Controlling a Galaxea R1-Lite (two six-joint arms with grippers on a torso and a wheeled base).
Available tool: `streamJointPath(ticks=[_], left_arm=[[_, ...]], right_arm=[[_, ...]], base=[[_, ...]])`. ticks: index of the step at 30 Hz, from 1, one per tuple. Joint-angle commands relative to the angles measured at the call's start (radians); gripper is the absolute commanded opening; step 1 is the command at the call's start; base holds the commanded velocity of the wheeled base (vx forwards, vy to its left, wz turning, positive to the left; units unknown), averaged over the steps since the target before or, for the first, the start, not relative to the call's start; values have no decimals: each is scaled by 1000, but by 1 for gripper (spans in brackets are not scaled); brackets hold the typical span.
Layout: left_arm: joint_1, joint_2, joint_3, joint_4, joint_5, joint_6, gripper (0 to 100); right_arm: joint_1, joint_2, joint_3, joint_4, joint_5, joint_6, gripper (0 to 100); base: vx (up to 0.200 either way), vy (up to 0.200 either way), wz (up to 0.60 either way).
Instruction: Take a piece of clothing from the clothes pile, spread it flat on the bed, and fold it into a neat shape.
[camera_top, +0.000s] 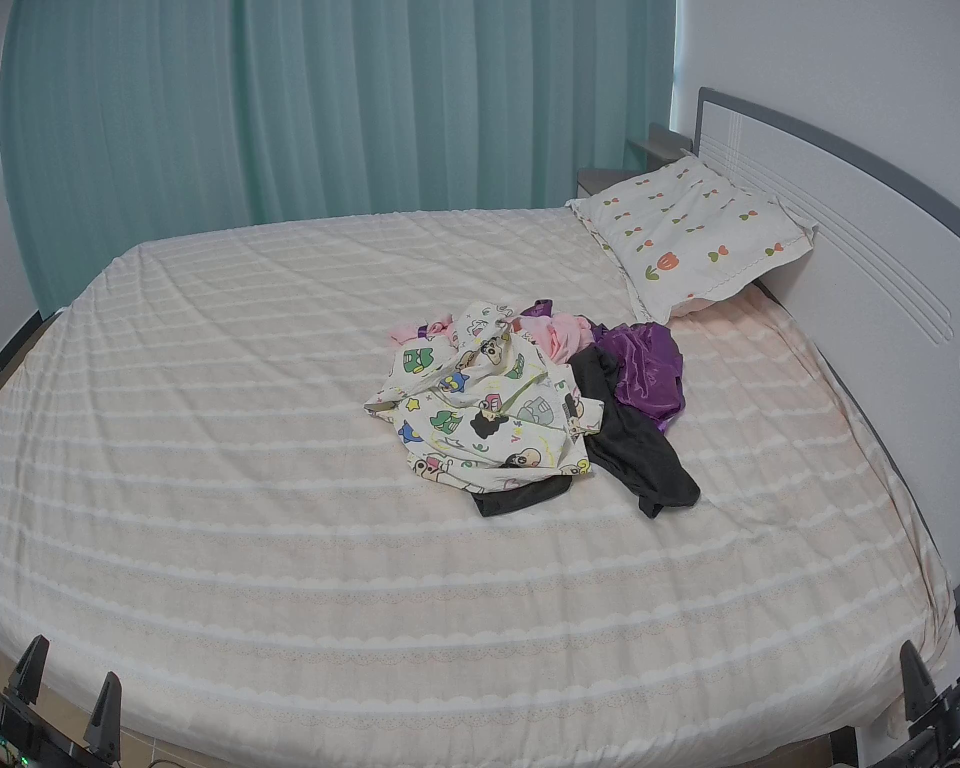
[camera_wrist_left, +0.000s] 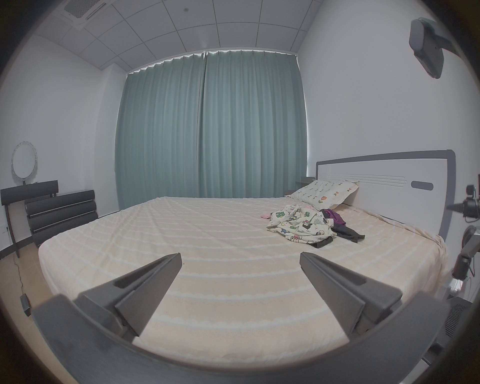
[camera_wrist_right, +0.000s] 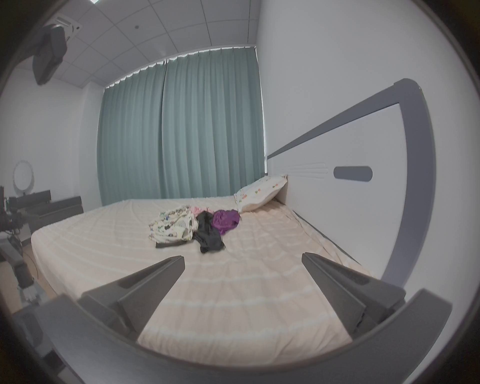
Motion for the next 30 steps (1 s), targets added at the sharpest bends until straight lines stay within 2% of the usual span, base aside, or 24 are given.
streamJointPath(ticks=[1, 3, 6, 10, 13, 14, 18, 19, 20, 21, 26, 30], left_arm=[[-2, -15, 18, -2, -2, 1, 100], [-2, -15, 18, -1, -2, 0, 100], [-2, -15, 18, -1, -1, -2, 100], [-2, -15, 18, -1, -1, 0, 100], [-2, -15, 18, -1, -2, 0, 100], [-2, -15, 18, -1, -2, 0, 100], [-2, -15, 18, -1, -2, -7, 100], [-2, -15, 18, -1, -1, -7, 100], [-2, -15, 18, -1, -1, -7, 100], [-2, -15, 18, -1, -1, -5, 100], [-2, -15, 18, -1, -1, -5, 100], [-2, -15, 18, -1, -1, -7, 100]], right_arm=[[-29, 203, -216, 7, 99, 33, 100], [-26, 304, -216, 1, 141, 33, 100], [-17, 504, -216, -44, 152, 73, 100], [12, 757, -216, -245, 153, 127, 100], [35, 859, -218, -318, 149, 139, 100], [55, 1025, -218, -418, 141, 177, 100], [91, 1235, -237, -545, 135, 269, 100], [97, 1297, -256, -582, 124, 309, 100], [97, 1297, -256, -582, 124, 309, 100], [110, 1396, -288, -633, 93, 371, 100], [135, 1567, -366, -717, 18, 452, 100], [135, 1668, -440, -728, 0, 510, 100]], base=[[0, 0, 0], [0, 0, 0], [0, 0, 0], [0, 0, 0], [0, 0, 0], [0, 0, 0], [0, 0, 0], [0, 0, 0], [0, 0, 0], [0, 0, 0], [0, 0, 0], [0, 0, 0]])
